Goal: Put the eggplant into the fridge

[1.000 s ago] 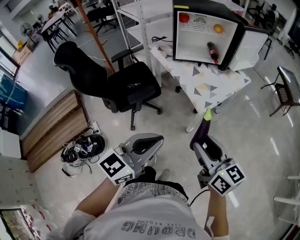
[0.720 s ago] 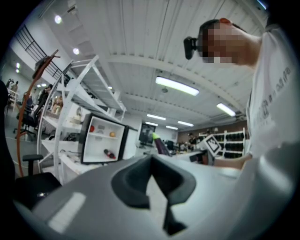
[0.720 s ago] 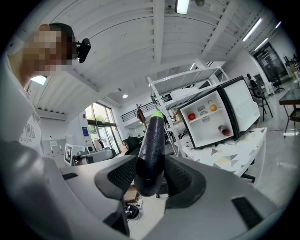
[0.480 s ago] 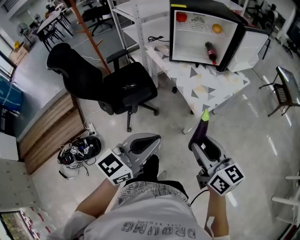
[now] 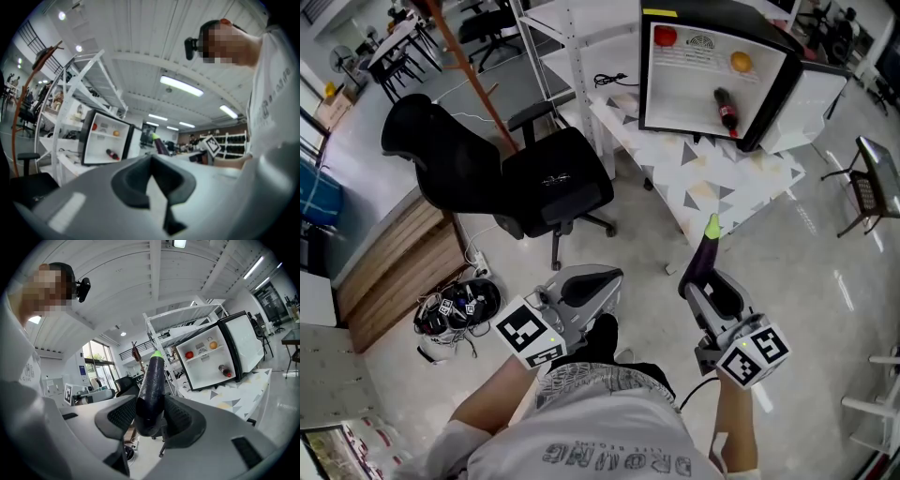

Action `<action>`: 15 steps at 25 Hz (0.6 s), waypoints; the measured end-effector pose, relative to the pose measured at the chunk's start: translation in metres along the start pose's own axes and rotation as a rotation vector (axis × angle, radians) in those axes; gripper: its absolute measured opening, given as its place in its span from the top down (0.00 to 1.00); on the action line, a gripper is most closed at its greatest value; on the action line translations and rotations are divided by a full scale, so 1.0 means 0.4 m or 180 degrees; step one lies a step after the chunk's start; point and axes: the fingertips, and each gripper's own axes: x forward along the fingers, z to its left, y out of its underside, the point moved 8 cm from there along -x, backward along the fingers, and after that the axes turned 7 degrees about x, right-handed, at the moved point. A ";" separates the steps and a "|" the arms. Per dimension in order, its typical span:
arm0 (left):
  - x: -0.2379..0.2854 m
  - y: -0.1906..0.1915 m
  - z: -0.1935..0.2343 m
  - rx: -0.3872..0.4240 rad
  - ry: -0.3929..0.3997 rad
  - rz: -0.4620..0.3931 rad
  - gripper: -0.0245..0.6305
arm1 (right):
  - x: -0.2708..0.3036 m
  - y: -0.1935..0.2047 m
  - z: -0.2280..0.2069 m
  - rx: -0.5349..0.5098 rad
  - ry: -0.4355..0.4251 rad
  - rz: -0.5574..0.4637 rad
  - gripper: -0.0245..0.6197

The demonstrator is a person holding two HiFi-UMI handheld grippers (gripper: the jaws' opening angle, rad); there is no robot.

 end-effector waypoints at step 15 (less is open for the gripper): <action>0.108 0.009 0.215 -0.0088 0.0039 0.0060 0.95 | 0.183 -0.065 -0.118 0.0075 0.0072 0.0065 0.68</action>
